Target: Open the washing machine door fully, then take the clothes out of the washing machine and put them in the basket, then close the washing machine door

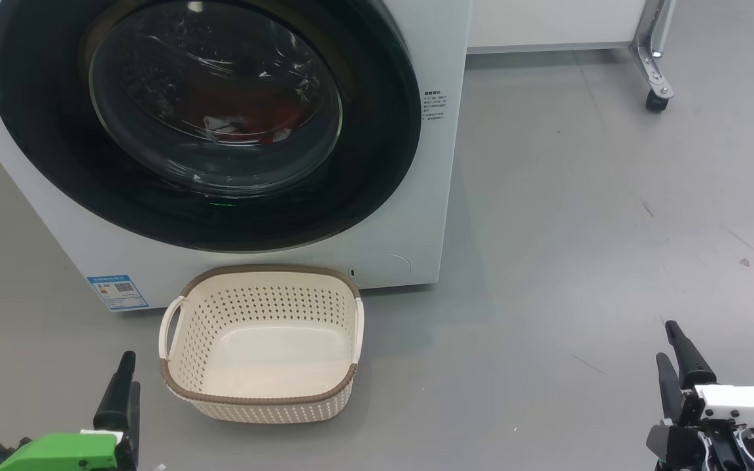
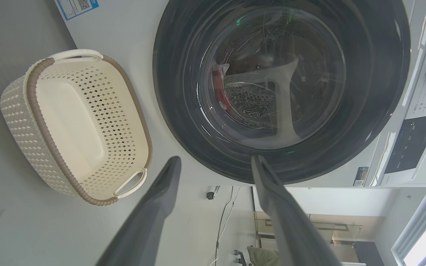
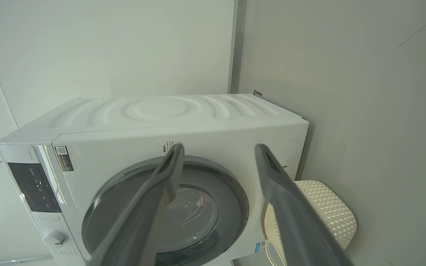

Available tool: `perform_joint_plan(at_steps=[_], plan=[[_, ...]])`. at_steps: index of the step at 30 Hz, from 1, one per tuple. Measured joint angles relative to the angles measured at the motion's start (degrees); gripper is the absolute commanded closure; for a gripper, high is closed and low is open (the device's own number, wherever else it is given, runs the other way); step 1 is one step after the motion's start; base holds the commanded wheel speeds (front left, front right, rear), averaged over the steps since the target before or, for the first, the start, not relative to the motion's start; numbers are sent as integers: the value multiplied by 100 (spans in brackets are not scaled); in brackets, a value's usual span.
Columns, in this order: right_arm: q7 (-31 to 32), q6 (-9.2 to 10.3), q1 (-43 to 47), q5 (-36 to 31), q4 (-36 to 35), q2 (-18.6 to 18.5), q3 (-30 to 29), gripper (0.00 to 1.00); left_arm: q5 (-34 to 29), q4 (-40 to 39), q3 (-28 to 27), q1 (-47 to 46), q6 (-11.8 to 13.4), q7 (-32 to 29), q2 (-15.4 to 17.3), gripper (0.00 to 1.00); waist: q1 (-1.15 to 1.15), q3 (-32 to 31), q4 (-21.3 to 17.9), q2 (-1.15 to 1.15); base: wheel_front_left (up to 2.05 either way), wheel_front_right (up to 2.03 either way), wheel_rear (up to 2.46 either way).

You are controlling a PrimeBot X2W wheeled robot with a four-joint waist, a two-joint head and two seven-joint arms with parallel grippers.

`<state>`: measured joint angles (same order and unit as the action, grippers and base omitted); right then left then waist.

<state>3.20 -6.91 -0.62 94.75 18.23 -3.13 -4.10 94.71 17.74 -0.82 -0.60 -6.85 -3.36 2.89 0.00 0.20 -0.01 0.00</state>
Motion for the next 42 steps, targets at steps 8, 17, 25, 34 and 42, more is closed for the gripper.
perform_joint_plan(at_steps=[8,17,25,34,42], plan=[[-101,0,0,-108,-42,-14,27,0,-58,-89,73,-3,0,105,0,0,0,3,1,0,0,0,0],[-240,-1,-1,-420,-98,-82,115,0,-438,-162,196,-12,0,275,29,0,0,11,7,0,0,0,0],[-438,-1,-4,-1043,-118,-290,278,0,-1025,-209,356,-30,0,494,182,0,0,14,10,0,0,0,0],[-613,65,-17,-2072,-159,-579,536,0,-1936,-312,578,-98,110,654,319,0,0,20,14,0,0,0,0],[-767,278,-53,-2926,-188,-716,823,0,-2840,-360,816,-127,328,781,446,0,0,12,21,0,0,0,0]])
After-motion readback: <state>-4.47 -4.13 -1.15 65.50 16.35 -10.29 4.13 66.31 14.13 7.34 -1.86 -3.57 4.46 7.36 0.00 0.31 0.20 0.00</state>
